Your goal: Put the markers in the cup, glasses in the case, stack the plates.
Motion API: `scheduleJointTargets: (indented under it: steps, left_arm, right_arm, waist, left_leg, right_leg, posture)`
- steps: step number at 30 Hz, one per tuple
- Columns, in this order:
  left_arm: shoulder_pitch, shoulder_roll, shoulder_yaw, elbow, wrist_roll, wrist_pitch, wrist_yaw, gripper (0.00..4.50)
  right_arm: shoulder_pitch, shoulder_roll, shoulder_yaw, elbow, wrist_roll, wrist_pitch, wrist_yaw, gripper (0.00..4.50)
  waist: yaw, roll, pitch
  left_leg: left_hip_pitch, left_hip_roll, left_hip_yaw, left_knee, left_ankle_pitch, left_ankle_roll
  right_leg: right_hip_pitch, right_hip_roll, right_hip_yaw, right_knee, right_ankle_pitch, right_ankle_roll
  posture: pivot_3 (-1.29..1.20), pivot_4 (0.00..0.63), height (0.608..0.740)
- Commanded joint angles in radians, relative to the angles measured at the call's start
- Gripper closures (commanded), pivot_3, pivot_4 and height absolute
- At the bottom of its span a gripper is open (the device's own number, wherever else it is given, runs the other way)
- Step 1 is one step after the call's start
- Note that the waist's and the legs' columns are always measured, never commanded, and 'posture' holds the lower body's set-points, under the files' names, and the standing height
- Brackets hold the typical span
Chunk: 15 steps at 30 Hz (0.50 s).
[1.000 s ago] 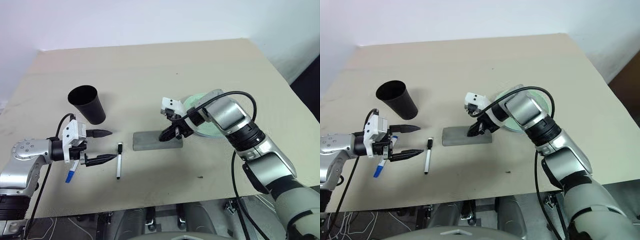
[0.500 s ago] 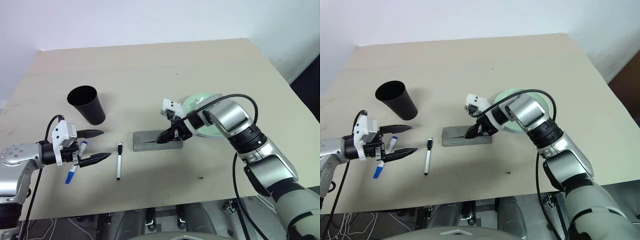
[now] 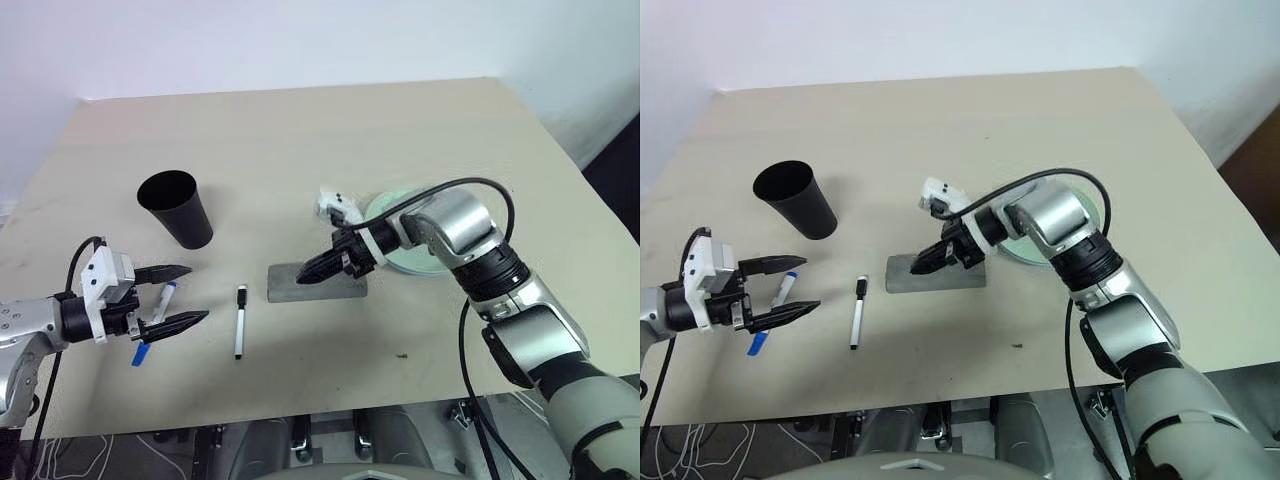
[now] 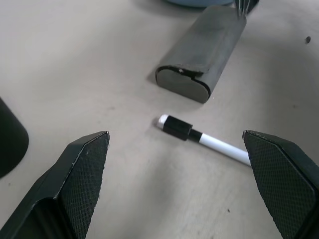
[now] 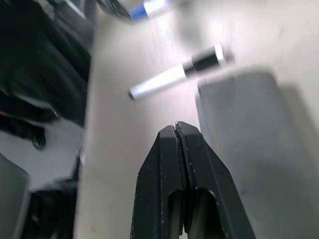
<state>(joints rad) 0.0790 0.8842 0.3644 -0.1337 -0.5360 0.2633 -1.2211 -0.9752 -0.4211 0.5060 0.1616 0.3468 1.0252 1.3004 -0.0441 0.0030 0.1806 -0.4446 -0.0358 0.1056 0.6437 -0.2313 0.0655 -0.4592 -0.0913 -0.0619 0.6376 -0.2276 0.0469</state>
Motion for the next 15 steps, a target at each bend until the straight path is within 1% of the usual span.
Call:
scheduleJointTargets:
  steps: [1,5,10,13,15]
  left_arm:
    - [0.014,0.015,0.059,-0.045,-0.023,0.009,0.013,0.00]
    - [0.040,0.006,0.090,-0.068,-0.031,0.025,0.032,0.00]
    - [0.066,0.009,0.117,-0.085,-0.046,0.044,0.041,0.00]
    - [0.070,0.014,0.128,-0.079,-0.048,0.048,0.041,0.00]
    - [0.068,0.012,0.133,-0.077,-0.052,0.055,0.046,0.00]
  right_arm:
    - [0.016,-0.023,0.047,-0.017,-0.047,-0.076,0.000,4.46]
    - [0.010,0.000,0.028,0.013,-0.039,-0.081,-0.006,4.46]
    - [0.001,-0.014,-0.059,-0.067,0.092,-0.005,0.076,4.46]
    - [0.004,-0.023,-0.078,-0.096,0.125,0.007,0.092,4.46]
    - [-0.009,-0.007,-0.091,-0.066,0.128,0.008,0.077,4.46]
  waist:
    - [0.000,0.000,0.000]
    - [-0.001,0.000,0.000]
    - [0.000,0.000,0.000]
    - [0.001,0.000,0.000]
    - [0.001,0.000,0.000]
  left_leg:
    - [0.000,0.000,0.000,0.000,0.000,0.000]
    - [0.000,0.000,0.000,-0.001,0.000,0.000]
    - [0.000,0.000,0.000,-0.002,0.000,0.000]
    - [0.000,0.000,0.000,-0.003,0.000,0.000]
    - [0.000,0.000,0.000,-0.003,0.000,0.000]
  right_leg:
    - [0.000,0.000,0.000,-0.001,0.000,0.000]
    - [0.001,0.000,-0.001,-0.003,0.001,0.002]
    - [0.001,0.000,-0.001,-0.003,0.002,0.003]
    - [0.000,0.000,-0.002,-0.004,0.002,0.003]
    - [0.001,0.000,-0.002,-0.005,0.001,0.002]
  posture:
    - [0.00,0.150,0.740]
    - [0.00,0.150,0.740]
    - [0.00,0.150,0.740]
    - [0.00,0.150,0.740]
    - [0.00,0.150,0.740]
